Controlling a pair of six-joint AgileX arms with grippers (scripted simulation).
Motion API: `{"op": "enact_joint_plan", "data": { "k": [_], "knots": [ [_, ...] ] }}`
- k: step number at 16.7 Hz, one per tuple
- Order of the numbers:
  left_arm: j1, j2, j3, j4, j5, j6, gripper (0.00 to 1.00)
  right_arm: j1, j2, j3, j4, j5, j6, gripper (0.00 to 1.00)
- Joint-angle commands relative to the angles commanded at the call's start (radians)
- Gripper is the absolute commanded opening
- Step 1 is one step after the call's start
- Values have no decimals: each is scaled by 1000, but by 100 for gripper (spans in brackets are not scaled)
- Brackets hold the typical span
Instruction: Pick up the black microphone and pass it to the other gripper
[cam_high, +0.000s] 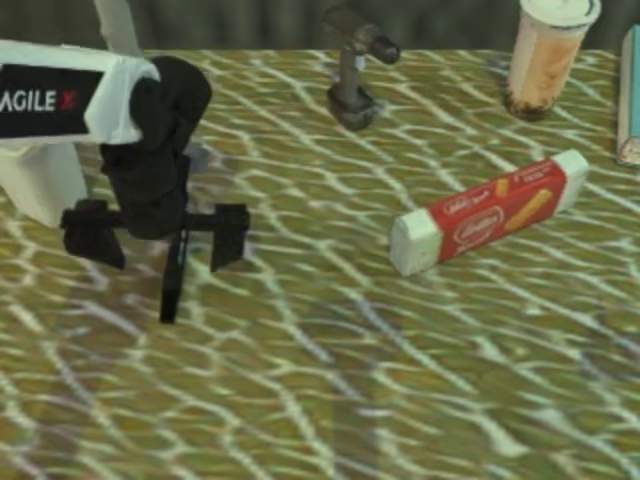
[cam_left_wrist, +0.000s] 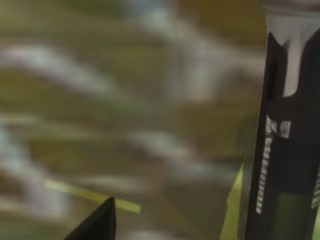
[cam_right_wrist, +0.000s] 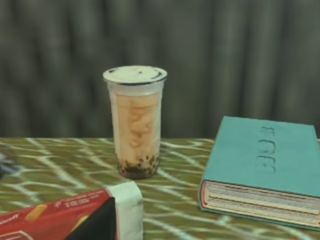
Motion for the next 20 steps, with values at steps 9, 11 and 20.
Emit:
{"op": "enact_joint_plan", "data": {
  "k": [9, 11, 20],
  "knots": [
    [7, 76, -56, 128, 1, 8, 92, 0, 0, 0, 0, 0, 0, 100],
    [7, 76, -56, 128, 1, 8, 77, 0, 0, 0, 0, 0, 0, 100],
    [7, 76, -56, 128, 1, 8, 10, 0, 0, 0, 0, 0, 0, 100]
  ]
}}
